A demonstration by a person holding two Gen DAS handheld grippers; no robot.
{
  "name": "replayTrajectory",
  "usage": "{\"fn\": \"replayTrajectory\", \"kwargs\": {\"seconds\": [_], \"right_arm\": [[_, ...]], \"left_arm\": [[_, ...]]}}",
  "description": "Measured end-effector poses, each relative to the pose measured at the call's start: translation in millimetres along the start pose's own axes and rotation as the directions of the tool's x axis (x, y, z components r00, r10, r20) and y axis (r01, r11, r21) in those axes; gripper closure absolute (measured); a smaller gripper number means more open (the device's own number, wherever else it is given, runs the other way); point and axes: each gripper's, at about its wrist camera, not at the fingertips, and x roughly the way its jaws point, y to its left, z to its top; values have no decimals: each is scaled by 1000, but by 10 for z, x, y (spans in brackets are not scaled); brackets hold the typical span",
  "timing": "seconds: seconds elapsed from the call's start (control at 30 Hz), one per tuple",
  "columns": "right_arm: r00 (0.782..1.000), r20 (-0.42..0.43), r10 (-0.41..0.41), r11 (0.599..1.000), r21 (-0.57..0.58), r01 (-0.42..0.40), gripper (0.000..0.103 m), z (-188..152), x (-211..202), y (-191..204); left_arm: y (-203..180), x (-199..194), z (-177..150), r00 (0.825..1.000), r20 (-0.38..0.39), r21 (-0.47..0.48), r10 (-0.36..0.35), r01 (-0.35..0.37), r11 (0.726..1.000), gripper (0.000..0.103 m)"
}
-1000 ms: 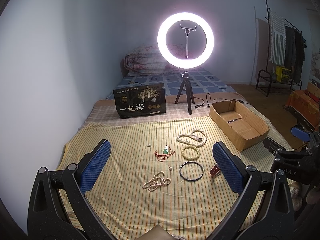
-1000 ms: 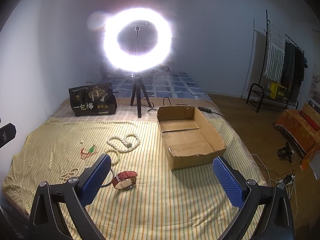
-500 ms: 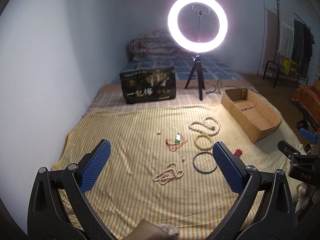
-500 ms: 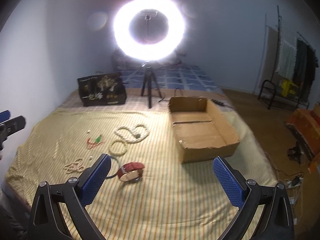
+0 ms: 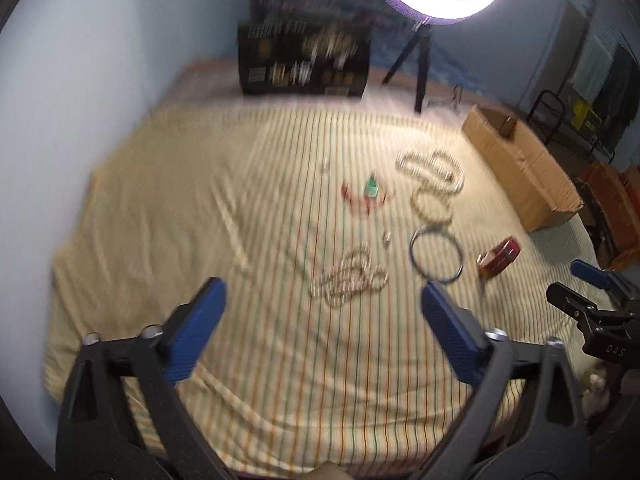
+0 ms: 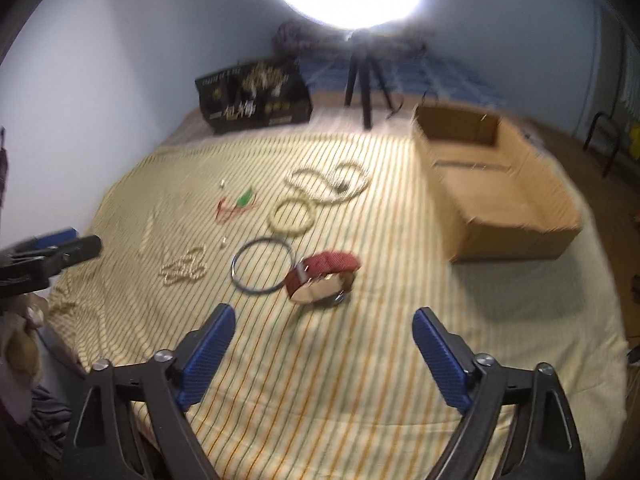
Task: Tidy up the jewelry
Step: 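Grasp the red-strapped watch with the right tool while the left tool grasps the short pearl strand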
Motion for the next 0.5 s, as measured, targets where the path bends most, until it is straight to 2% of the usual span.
{"fn": "replayTrajectory", "kwargs": {"seconds": [0.1, 0.2, 0.37, 0.5], "right_arm": [[999, -34, 8, 1000, -18, -9, 16, -29, 134, 40], [999, -51, 16, 999, -50, -18, 21, -30, 250, 123], [999, -49, 2, 995, -99, -7, 22, 39, 361, 254], [998, -61, -1, 995, -103, -5, 22, 104, 463, 289]], "left_arm": [[34, 202, -89, 997, -74, -12, -19, 18, 1000, 22], [0, 328, -119, 994, -103, -7, -33, 32, 999, 22], [-82, 493, -44, 988, -141, -28, -67, 63, 998, 22], [-144, 628, 18, 986, -154, -30, -59, 55, 998, 22]]}}
